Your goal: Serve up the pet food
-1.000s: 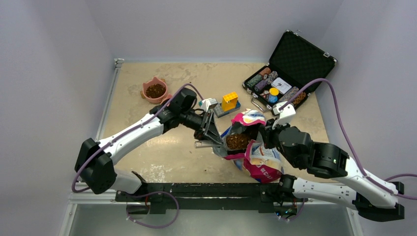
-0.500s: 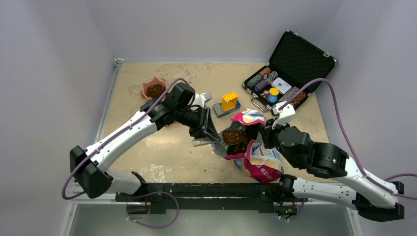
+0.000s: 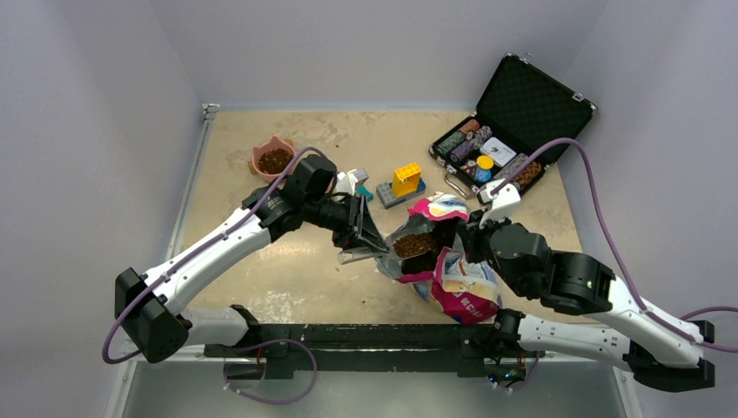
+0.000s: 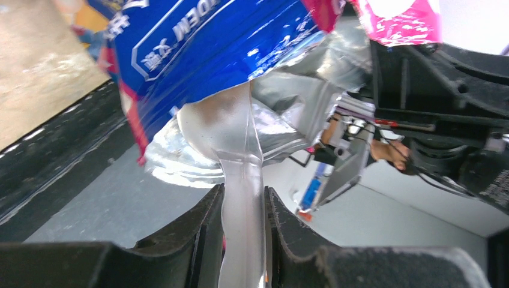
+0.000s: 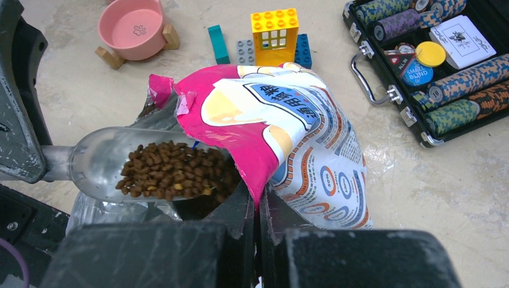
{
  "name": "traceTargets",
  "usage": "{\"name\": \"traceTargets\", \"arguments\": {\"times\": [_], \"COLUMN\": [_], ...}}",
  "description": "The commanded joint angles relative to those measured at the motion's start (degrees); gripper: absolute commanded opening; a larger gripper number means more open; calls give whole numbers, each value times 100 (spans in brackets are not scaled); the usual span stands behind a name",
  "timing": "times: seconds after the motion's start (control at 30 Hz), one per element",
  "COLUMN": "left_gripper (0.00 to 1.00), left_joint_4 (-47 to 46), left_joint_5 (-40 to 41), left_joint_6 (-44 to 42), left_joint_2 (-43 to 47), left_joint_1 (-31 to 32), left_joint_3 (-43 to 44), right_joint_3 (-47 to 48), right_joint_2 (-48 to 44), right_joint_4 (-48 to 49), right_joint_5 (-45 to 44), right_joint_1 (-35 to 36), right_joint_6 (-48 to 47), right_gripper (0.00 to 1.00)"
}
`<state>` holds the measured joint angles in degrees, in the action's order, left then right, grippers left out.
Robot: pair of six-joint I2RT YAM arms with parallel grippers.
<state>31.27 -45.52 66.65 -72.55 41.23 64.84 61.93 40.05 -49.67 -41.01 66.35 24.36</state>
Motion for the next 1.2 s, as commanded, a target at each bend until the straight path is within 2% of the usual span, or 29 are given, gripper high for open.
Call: {"name": "traceTargets", "arguments": {"times": [0.0,0.23,0.43,0.57,0.77,0.93,1.17], "left_gripper": [0,0,0,0,0,0,0], "left_joint_4": [-2121,-4000,-4045,-4463,-5455,-6469,-6464], "left_joint_5": [-728,-1351,-1684,-1795,-2082,-2083,-2062], "left_joint_6": [778,1348,1124,1247,1612,2405,2625], "left_joint_2": [303,410,400,406,514,589,643], "left_joint_1": [-133,-273,-387,-417,-424,-423,-593], "left_joint_3": [-467,-1249,-1385,-1553,-1622,-1735,-1340], "right_joint_3": [175,135,135,168,191,308,392], "right_joint_2": [-53,-307,-514,-613,-663,-645,-648], "right_joint_4": [219,66,-167,-286,-345,-428,-455], "right_joint_5": [-118,-227,-361,-391,-390,-446,-443], "right_joint_1": [19,19,19,19,19,19,19], "right_joint_6": [21,115,229,324,368,341,283], "right_gripper": [0,0,0,0,0,0,0]}}
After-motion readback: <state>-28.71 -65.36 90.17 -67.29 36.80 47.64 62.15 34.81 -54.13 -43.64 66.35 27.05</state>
